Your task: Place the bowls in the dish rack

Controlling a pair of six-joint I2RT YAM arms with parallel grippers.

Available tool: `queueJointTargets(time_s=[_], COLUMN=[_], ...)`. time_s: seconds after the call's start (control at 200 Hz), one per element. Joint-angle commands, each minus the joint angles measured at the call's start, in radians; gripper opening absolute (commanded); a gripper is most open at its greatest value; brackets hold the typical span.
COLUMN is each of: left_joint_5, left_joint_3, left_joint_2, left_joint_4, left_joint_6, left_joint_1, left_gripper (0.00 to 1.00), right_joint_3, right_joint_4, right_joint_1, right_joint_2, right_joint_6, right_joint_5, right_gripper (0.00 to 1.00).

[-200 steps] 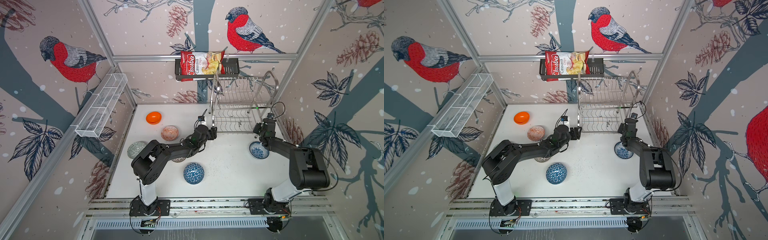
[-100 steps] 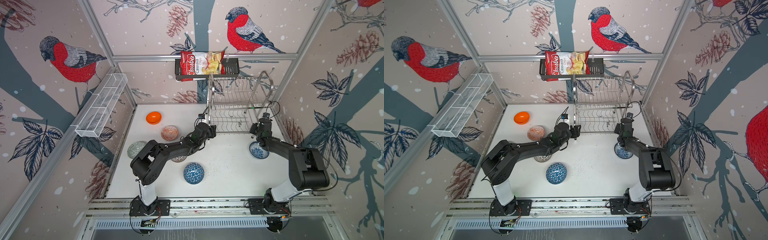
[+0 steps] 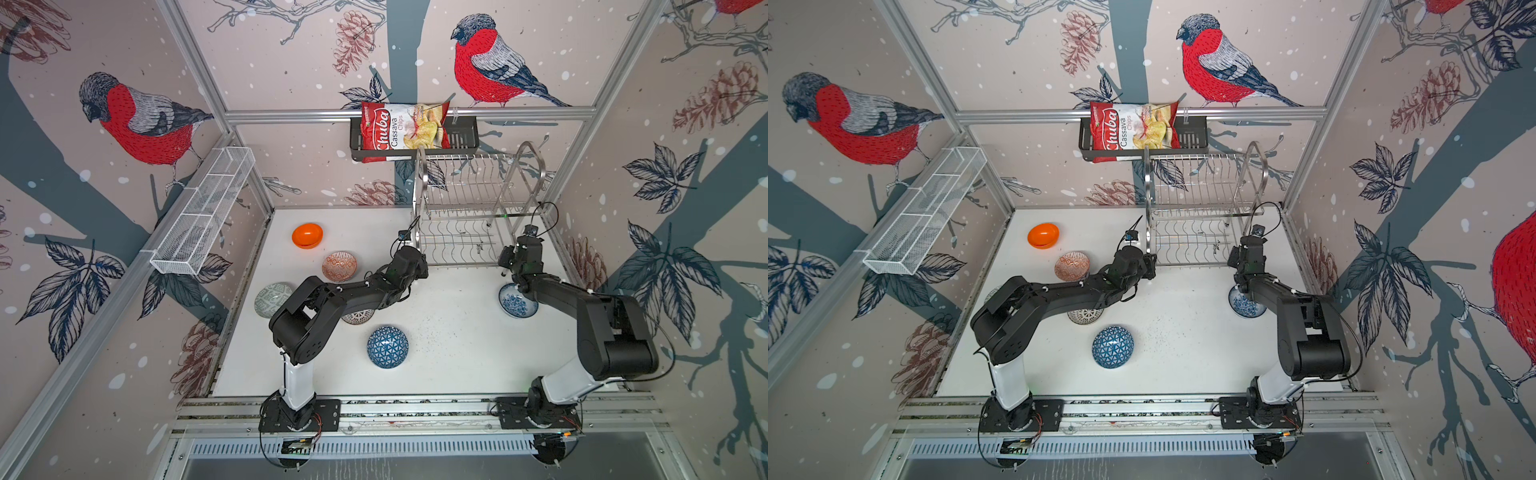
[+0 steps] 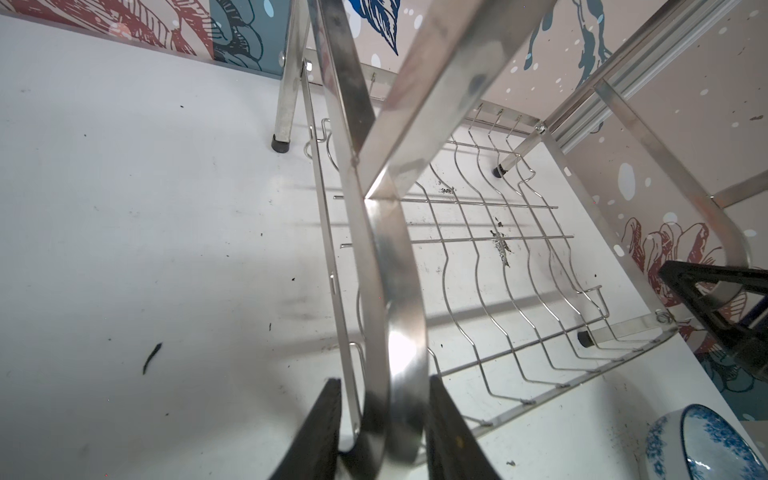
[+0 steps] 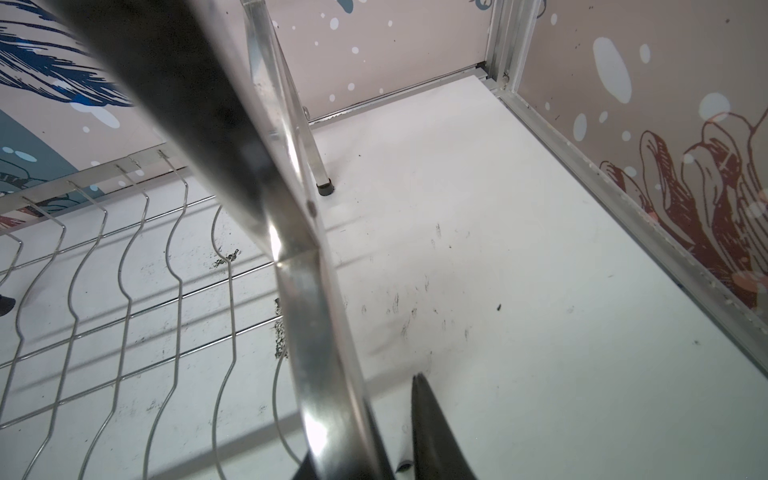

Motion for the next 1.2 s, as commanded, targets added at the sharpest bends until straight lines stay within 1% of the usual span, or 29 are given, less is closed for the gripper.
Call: queueJointTargets(time_s=[0.0, 0.08, 0.19, 0.28, 0.42, 0.585, 0.71, 0.98, 1.101, 1.196], left_joint_5=[-0.013, -0.025, -0.045, -0.053, -0.069, -0.091, -0.095, -0.148, -0.161, -0.178], left_joint_3=[0.011, 0.012, 0.010, -0.008, -0.044, -0.086, -0.096, -0.209, -0.209, -0.214], left_joint_2=[0.015, 0.019, 0.012, -0.008, -0.045, -0.094, -0.123, -0.202, -0.224, -0.240], left_joint_4=[0.004, 0.004, -0.003, 0.008, 0.028, 0.040, 0.039, 0.075, 0.047, 0.043], left_joint_6=[-0.016, -0.017, -0.023, -0.026, -0.033, -0.032, -0.028, -0.015, 0.008, 0.026], left_joint_1=[-0.001, -0.005, -0.005, -0.004, -0.006, -0.007, -0.006, -0.006, -0.006, -0.003], left_gripper=[0.32, 0.28, 0.17, 0.05, 0.00, 0.00, 0.00, 0.00, 0.00, 0.00], right_joint_3=[0.005, 0.004, 0.006, 0.003, -0.003, -0.014, -0.024, -0.085, -0.089, -0.090], right_joint_4=[0.043, 0.045, 0.043, 0.041, 0.045, 0.059, 0.058, 0.135, 0.153, 0.161], right_joint_1=[0.006, 0.008, 0.012, 0.017, 0.021, 0.036, 0.047, 0.093, 0.119, 0.144], right_joint_2=[0.004, 0.006, 0.003, -0.007, -0.020, -0.037, -0.059, -0.126, -0.123, -0.124], right_joint_6=[0.137, 0.138, 0.136, 0.133, 0.137, 0.135, 0.137, 0.126, 0.111, 0.101], right_joint_5=[-0.101, -0.112, -0.119, -0.116, -0.128, -0.136, -0.129, -0.148, -0.147, -0.121], right_gripper=[0.14, 0.13, 0.12, 0.10, 0.07, 0.03, 0.02, 0.00, 0.00, 0.00])
